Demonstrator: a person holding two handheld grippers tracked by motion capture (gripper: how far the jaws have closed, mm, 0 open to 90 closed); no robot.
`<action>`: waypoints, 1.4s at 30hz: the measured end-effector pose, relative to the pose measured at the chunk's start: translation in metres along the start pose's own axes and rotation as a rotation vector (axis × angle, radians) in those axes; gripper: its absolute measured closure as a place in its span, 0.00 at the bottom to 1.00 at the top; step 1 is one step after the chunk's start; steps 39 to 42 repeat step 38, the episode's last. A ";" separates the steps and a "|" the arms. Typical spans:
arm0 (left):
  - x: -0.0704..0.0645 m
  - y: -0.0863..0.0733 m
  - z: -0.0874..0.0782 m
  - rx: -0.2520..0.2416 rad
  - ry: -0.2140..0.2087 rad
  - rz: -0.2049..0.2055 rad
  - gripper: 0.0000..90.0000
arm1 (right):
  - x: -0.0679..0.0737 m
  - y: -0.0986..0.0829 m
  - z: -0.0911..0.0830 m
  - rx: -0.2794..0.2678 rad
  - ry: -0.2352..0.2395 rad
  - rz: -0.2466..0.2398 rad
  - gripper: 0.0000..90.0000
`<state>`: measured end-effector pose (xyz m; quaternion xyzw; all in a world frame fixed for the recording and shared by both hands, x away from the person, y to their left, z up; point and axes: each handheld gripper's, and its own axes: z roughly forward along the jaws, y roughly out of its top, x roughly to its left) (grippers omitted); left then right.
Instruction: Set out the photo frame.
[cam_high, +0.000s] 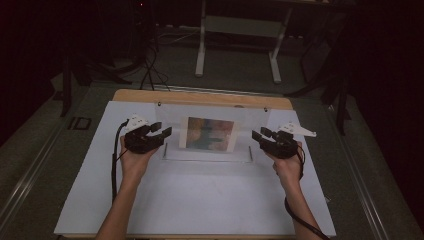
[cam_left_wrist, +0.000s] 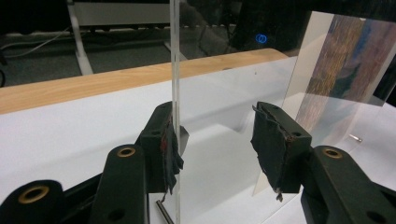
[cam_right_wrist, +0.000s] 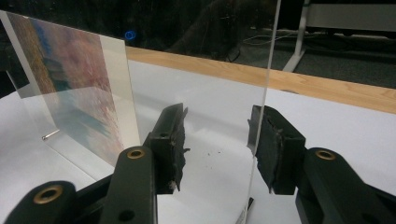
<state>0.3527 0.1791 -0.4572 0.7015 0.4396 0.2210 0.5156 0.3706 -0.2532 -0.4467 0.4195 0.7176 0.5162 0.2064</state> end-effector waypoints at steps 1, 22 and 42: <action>-0.001 0.000 0.001 0.004 0.006 0.005 0.55 | 0.000 0.000 0.000 0.000 -0.001 -0.001 0.61; 0.003 -0.005 -0.015 -0.011 0.025 0.004 0.45 | 0.000 0.000 -0.012 0.018 -0.017 -0.043 0.52; 0.023 -0.029 -0.038 0.072 0.139 -0.063 0.45 | -0.022 -0.016 -0.034 0.090 -0.034 -0.003 0.48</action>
